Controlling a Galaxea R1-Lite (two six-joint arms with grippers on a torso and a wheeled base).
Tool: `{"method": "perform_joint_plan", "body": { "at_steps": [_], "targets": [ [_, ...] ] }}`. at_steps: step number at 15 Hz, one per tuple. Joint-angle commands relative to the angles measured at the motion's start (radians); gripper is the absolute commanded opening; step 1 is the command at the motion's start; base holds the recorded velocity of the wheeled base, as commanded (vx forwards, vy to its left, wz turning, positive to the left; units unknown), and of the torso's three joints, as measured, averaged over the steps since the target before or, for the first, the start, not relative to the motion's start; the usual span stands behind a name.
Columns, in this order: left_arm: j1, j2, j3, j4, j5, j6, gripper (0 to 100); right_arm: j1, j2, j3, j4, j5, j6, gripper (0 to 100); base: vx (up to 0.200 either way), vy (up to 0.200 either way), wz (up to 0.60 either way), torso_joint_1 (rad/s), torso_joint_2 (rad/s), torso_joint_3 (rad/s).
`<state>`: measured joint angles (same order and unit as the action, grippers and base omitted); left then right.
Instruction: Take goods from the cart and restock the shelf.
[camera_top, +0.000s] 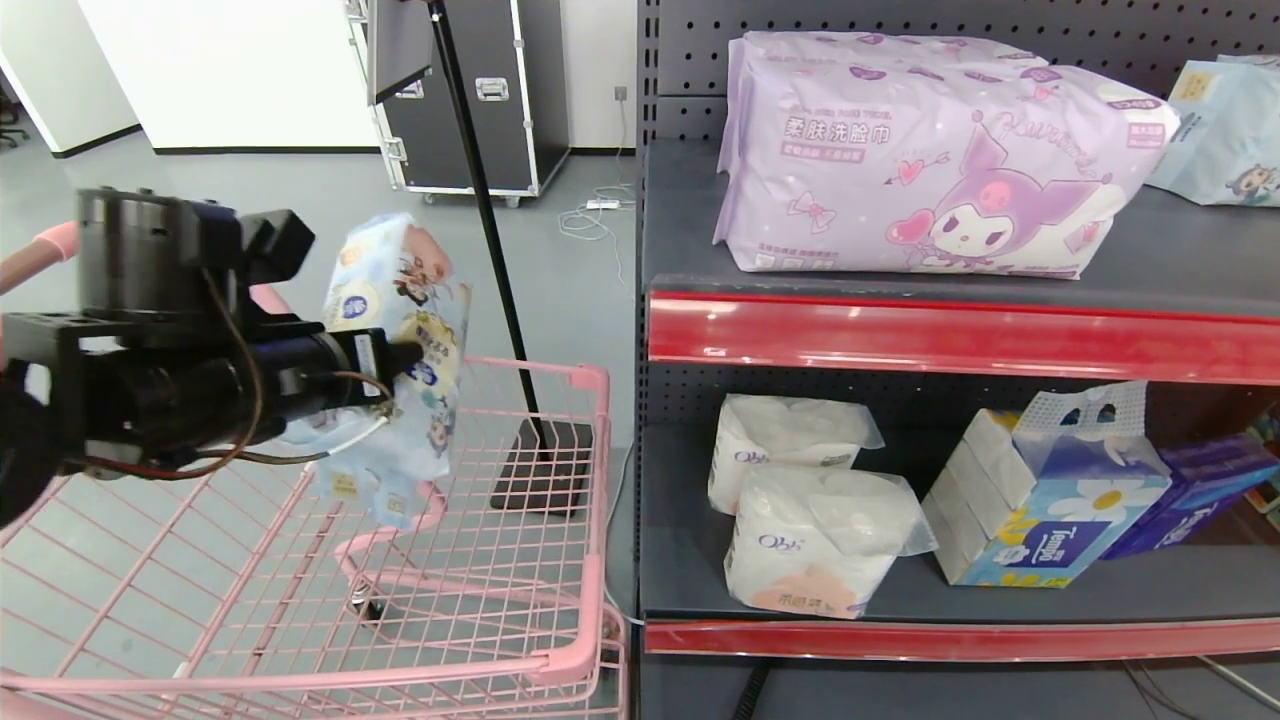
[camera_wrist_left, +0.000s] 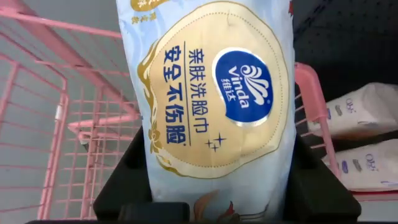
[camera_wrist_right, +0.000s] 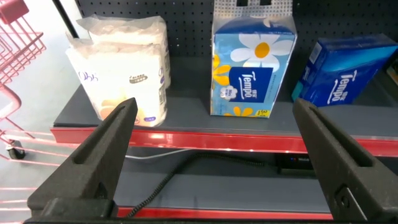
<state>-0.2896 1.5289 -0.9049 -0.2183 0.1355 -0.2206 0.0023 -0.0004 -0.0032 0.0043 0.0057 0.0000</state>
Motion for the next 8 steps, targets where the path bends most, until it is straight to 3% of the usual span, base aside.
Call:
{"method": "perform_joint_plan", "body": {
  "at_steps": [1, 6, 8],
  "targets": [
    [0.035, -0.231, 0.026, 0.099, -0.007, 0.000, 0, 0.001, 0.000, 0.000, 0.000, 0.000, 0.000, 100, 0.000, 0.000, 0.00, 0.000, 0.00, 0.000],
    [0.064, -0.619, 0.026, 0.484, -0.036, 0.006, 0, 0.001, 0.000, 0.000, 0.000, 0.000, 0.000, 100, 0.000, 0.000, 0.00, 0.000, 0.00, 0.000],
    [0.063, -0.774, 0.031, 0.651, -0.037, 0.090, 0, 0.001, 0.000, 0.000, 0.000, 0.000, -0.002, 100, 0.000, 0.000, 0.00, 0.000, 0.00, 0.000]
  ]
}}
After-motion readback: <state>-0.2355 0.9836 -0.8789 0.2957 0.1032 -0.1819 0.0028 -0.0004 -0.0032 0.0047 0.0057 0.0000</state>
